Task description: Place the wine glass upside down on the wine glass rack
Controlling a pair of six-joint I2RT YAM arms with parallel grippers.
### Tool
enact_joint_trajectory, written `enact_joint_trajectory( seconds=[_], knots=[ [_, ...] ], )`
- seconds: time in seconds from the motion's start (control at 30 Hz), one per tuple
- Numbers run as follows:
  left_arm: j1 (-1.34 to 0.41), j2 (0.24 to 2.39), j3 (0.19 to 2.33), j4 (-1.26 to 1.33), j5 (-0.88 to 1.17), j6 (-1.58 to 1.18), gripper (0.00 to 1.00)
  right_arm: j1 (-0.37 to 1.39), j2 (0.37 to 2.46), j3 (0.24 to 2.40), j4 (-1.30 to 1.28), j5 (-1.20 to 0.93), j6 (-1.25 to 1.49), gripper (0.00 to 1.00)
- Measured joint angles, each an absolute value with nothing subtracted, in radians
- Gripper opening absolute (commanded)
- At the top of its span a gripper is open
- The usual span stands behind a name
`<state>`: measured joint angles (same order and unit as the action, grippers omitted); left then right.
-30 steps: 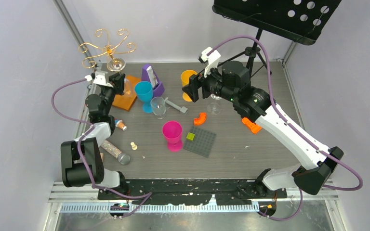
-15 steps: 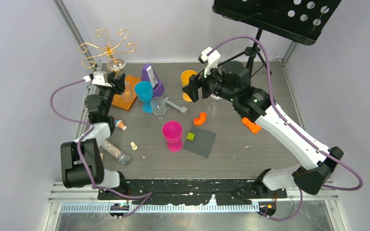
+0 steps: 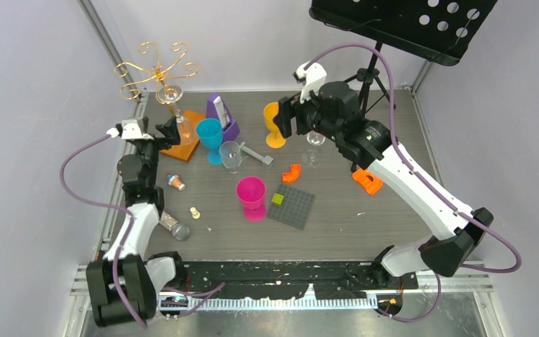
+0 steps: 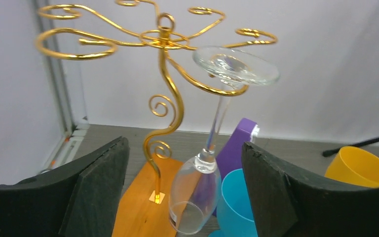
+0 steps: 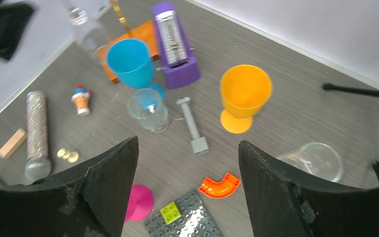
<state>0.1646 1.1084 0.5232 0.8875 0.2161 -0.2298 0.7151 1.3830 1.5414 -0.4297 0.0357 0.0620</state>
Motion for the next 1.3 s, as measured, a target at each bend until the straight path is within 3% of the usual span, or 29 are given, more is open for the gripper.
enact_joint_trajectory(
  seconds=[0.07, 0.37, 0.6, 0.9, 1.17, 1.3],
  knots=[
    [0.165, 1.031, 0.521, 0.798, 0.157, -0.237, 1.0, 0.68, 1.412, 1.583, -0.469, 0.066, 0.097, 0.79],
    [0.149, 0.771, 0.562, 0.207, -0.124, -0.407, 0.99, 0.448, 1.482, 1.62, -0.604, 0.081, 0.25, 0.78],
    [0.146, 0.696, 0.608, -0.179, -0.153, -0.544, 1.0, 0.492, 1.523, 1.626, -0.637, 0.04, 0.265, 0.8],
    [0.146, 0.687, 0.636, -0.345, -0.084, -0.574, 1.0, 0.748, 1.64, 1.718, -0.689, 0.047, 0.218, 0.8],
    [0.145, 0.706, 0.675, -0.379, -0.01, -0.561, 1.0, 0.772, 1.718, 1.689, -0.681, -0.059, 0.213, 0.82],
    [0.145, 0.717, 0.675, -0.386, 0.033, -0.558, 1.0, 0.772, 1.845, 1.795, -0.662, -0.08, 0.249, 0.82]
  ],
)
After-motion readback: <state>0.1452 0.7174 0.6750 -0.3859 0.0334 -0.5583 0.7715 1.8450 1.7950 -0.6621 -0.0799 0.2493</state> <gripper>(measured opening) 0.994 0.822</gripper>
